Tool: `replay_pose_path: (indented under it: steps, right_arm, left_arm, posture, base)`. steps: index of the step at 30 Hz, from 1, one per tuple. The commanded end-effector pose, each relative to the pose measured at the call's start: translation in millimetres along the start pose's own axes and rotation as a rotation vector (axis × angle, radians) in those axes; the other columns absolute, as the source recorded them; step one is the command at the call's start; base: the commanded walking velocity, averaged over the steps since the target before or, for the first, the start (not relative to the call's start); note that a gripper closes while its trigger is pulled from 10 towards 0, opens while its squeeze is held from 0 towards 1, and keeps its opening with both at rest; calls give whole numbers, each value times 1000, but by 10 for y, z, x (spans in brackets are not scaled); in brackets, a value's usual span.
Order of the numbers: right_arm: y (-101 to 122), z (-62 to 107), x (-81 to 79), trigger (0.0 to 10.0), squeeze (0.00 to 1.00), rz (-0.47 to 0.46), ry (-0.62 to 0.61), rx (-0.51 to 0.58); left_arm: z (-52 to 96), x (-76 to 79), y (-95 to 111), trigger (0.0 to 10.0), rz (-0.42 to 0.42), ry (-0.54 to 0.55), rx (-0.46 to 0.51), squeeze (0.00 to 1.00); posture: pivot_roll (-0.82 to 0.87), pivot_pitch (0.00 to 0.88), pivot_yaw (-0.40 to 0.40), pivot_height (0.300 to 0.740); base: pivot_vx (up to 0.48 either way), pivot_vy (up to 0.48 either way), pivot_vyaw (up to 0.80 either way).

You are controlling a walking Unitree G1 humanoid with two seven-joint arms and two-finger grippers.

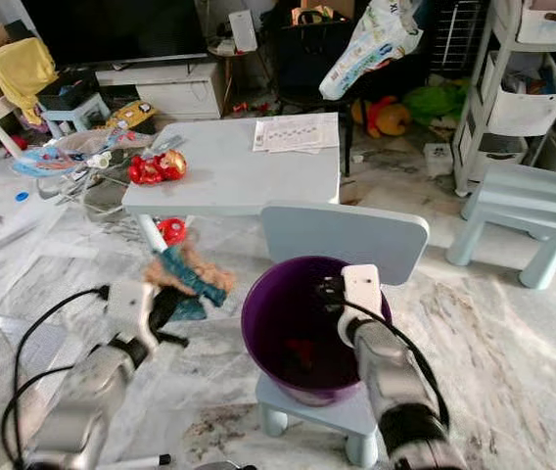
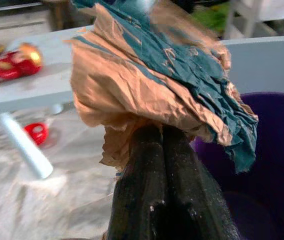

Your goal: Picking trash to rubbish bin

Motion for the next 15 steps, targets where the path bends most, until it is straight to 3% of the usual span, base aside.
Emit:
replay_pose_path:
  steps: [1,6,8,14,15]
  right_arm:
    - [86,13,-32,10000,1000,14,10,12]
    - [289,398,-99,10000,1000,-32,82,32]
    - [316,465,-124,10000,1000,-22,106,33]
    - [282,799,-394,10000,1000,59,300,-46]
    - [252,851,-382,10000,1000,47,283,-73]
  left_arm:
    - [-15,15,-41,0,-15,-16,-19,0]
    - [-344,327,-130,0,-18,-104,-76,0]
    - [-381,388,-149,0,-23,-122,-87,0]
    - [-505,620,-272,157,-25,-180,-143,0]
    - [-532,679,-306,5059,-10,-182,-156,0]
  posture:
    - [-38,68,131,740]
    - [-108,70,138,740]
    - [-108,70,138,740]
    - [-171,73,150,740]
    - [-171,73,150,740]
  base:
    - [0,0,0]
    - [0,0,0]
    - [0,0,0]
    - [0,0,0]
    - [0,0,0]
Point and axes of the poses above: a point about 5 cm out from each wrist's last joint towards the gripper, its own z axis pointing back from the gripper into the wrist, its own y axis along the axis of the wrist's last joint, x = y × z, the point moved 4 cm from there along -z, pointing out of the wrist towards the gripper, and after that the axes turned 8 degrees about z, right-handed, at the moved point
